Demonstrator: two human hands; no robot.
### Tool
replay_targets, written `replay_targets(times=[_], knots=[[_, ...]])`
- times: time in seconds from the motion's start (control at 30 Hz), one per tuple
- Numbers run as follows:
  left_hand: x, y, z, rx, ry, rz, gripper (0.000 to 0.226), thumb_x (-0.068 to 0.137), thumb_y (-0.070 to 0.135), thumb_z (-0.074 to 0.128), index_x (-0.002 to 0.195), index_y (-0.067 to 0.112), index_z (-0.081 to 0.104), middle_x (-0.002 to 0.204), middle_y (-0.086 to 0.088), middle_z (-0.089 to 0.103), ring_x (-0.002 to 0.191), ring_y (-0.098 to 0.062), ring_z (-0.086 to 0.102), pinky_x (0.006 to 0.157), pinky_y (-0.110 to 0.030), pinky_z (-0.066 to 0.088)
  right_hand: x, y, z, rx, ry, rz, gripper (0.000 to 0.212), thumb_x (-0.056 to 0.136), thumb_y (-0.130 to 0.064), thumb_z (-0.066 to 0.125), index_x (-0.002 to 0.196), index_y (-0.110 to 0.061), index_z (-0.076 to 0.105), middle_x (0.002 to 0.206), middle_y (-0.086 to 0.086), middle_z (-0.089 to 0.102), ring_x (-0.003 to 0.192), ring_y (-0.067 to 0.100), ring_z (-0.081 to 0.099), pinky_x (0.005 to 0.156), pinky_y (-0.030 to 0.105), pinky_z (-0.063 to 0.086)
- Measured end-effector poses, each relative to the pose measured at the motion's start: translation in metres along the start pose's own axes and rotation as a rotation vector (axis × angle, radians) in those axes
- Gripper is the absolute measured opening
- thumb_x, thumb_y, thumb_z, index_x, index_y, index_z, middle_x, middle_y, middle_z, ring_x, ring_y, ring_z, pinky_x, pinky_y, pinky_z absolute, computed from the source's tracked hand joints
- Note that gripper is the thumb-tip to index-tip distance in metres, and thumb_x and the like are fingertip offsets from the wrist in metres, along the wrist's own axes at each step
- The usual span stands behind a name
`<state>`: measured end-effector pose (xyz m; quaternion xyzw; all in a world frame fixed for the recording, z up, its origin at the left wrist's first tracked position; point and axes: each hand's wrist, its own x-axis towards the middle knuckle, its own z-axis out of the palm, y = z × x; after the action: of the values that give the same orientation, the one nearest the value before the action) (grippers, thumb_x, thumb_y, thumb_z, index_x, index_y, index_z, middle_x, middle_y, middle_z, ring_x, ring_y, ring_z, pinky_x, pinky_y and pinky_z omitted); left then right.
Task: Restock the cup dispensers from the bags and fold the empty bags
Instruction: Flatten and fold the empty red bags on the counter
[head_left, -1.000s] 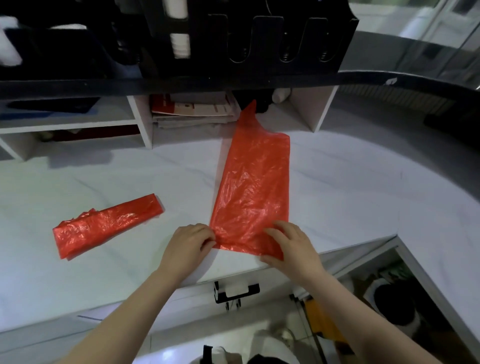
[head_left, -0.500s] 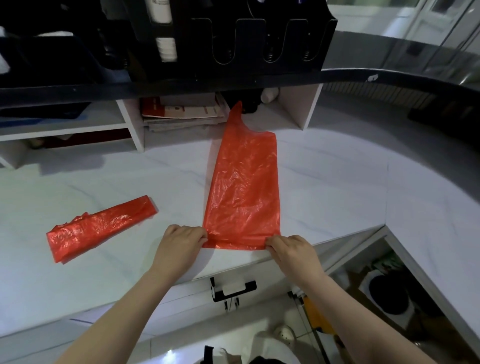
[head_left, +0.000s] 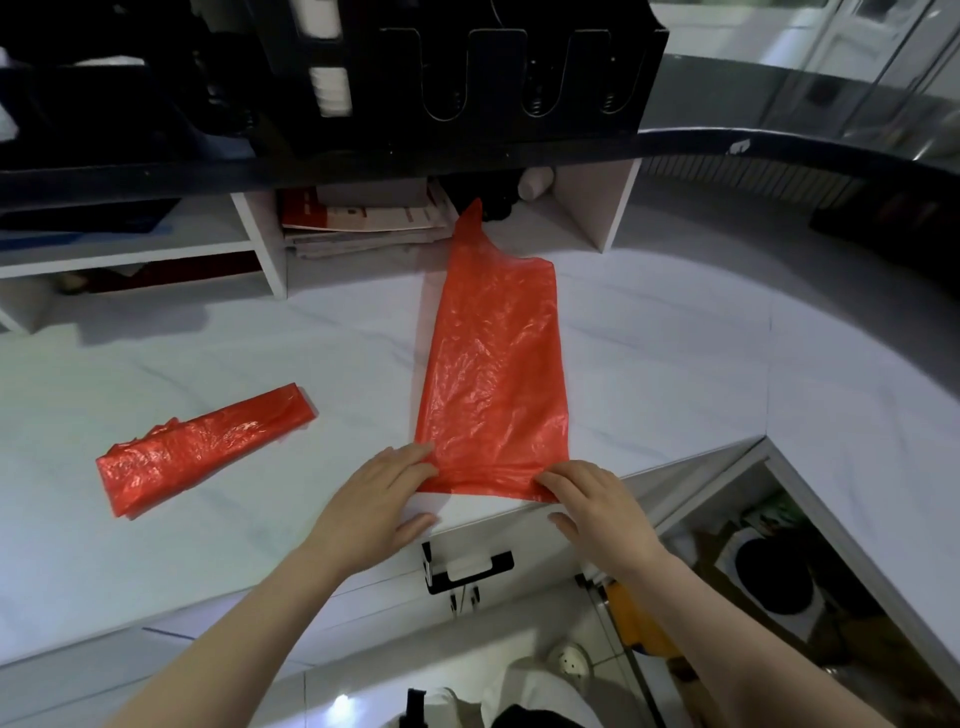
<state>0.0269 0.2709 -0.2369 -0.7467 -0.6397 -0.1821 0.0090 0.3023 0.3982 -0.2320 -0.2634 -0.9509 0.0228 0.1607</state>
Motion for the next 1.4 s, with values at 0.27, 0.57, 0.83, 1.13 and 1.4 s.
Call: replay_targets(times=[0.27, 0.57, 0.83, 1.13, 1.4], knots=[[0.016, 0.013, 0.005, 0.038, -0.068, 0.11, 0.062, 0.086, 0.056, 0.047, 0.131, 0.013, 0.055, 0.14, -0.006, 0.05, 0.129, -0.023, 0.048, 0.108, -0.044, 0.033, -0.003, -0.003, -0.005, 0.049, 0.041, 0.074, 0.029, 0.074, -0.007, 0.079, 0.101, -0.016, 0.075, 0.117, 0.009, 0.067, 0.113, 0.031, 0.061, 0.089, 0.045, 0.054], [0.031, 0.015, 0.012, -0.156, -0.118, -0.057, 0.06, 0.085, 0.052, 0.06, 0.136, 0.023, 0.049, 0.139, 0.005, 0.051, 0.125, -0.015, 0.05, 0.098, -0.022, 0.037, -0.005, 0.003, -0.009, 0.277, -0.014, 0.3, 0.027, 0.096, -0.009, 0.051, 0.12, -0.014, 0.064, 0.12, 0.004, 0.066, 0.115, 0.023, 0.059, 0.096, 0.036, 0.047], [0.041, 0.015, 0.009, -0.476, 0.066, -0.504, 0.024, 0.08, 0.015, 0.069, 0.095, 0.034, 0.068, 0.088, 0.02, 0.069, 0.081, -0.003, 0.064, 0.078, -0.024, 0.05, 0.007, 0.012, -0.004, 0.382, -0.056, 0.5, 0.016, 0.097, -0.024, 0.049, 0.107, -0.022, 0.062, 0.095, -0.011, 0.062, 0.086, 0.007, 0.053, 0.072, 0.017, 0.041], [0.052, 0.015, 0.012, -0.485, 0.202, -0.719, 0.013, 0.086, 0.033, 0.066, 0.076, 0.025, 0.064, 0.065, 0.013, 0.062, 0.064, -0.004, 0.057, 0.056, -0.021, 0.039, 0.032, 0.022, 0.009, 0.441, 0.038, 0.725, 0.019, 0.097, -0.034, 0.047, 0.101, -0.022, 0.062, 0.085, -0.004, 0.059, 0.082, 0.013, 0.051, 0.069, 0.027, 0.039], [0.072, 0.016, 0.02, -0.299, 0.187, -0.784, 0.026, 0.091, 0.038, 0.059, 0.077, 0.016, 0.056, 0.063, 0.002, 0.062, 0.06, -0.023, 0.057, 0.055, -0.032, 0.041, 0.048, 0.017, 0.02, 0.308, 0.039, 0.859, 0.028, 0.098, -0.038, 0.037, 0.11, -0.027, 0.06, 0.086, 0.001, 0.052, 0.086, 0.023, 0.05, 0.074, 0.032, 0.041]])
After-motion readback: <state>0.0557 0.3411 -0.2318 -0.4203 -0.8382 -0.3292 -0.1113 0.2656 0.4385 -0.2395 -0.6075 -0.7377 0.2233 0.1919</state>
